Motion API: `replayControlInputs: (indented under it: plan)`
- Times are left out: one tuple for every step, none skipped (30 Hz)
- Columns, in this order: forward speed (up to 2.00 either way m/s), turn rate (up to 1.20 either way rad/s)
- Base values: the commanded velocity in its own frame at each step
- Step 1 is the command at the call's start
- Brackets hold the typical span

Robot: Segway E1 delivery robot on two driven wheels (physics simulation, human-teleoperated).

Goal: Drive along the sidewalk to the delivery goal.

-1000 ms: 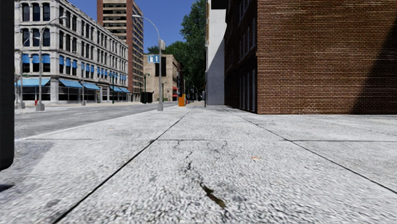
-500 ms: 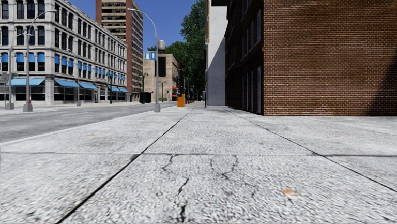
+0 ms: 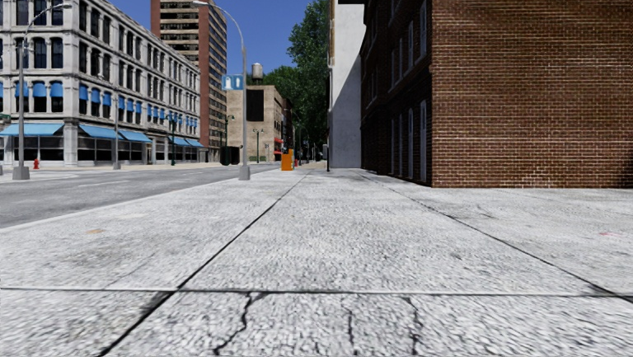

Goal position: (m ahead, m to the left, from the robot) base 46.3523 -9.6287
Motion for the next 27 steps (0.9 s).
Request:
replayControlInputs:
  plan:
    - [2.0,0.0]
    - [2.0,0.0]
    - [2.0,0.0]
    - [2.0,0.0]
    - [2.0,0.0]
    - [2.0,0.0]
    - [2.0,0.0]
    - [2.0,0.0]
    - [2.0,0.0]
    - [2.0,0.0]
    - [2.0,0.0]
    - [2.0,0.0]
    - [2.0,0.0]
    - [2.0,0.0]
    - [2.0,0.0]
    - [2.0,0.0]
    - [2.0,0.0]
    - [2.0,0.0]
    - [2.0,0.0]
    - [2.0,0.0]
    - [2.0,0.0]
    - [2.0,0.0]
    - [2.0,0.0]
    - [2.0,0.0]
    - [2.0,0.0]
    - [2.0,0.0]
    - [2.0,0.0]
